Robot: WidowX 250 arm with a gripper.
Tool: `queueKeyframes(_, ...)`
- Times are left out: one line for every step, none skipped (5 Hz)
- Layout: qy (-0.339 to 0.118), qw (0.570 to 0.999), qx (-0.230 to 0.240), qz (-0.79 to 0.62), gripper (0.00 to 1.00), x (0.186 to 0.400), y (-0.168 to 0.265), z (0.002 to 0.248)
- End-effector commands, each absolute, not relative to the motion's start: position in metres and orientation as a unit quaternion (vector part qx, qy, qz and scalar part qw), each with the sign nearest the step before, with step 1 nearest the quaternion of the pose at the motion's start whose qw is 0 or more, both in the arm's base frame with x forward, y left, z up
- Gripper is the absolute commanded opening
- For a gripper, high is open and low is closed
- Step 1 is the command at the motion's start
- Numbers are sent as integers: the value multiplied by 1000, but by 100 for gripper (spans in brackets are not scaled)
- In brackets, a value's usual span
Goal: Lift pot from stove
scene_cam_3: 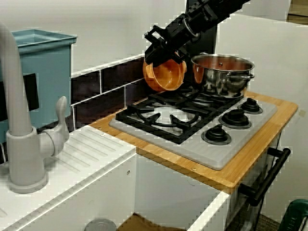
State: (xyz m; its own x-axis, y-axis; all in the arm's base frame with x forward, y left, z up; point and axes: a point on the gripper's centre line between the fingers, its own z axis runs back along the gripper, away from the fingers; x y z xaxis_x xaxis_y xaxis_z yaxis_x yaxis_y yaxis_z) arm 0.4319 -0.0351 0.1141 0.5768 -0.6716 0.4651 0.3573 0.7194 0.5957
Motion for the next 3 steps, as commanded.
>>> queueKeyframes(-386,858,214,-263,0,432,-18,165)
queueKeyframes(-377,874,186,-245,0,431,-6,181)
queueKeyframes(-362,890,148,-235,0,427,8,196)
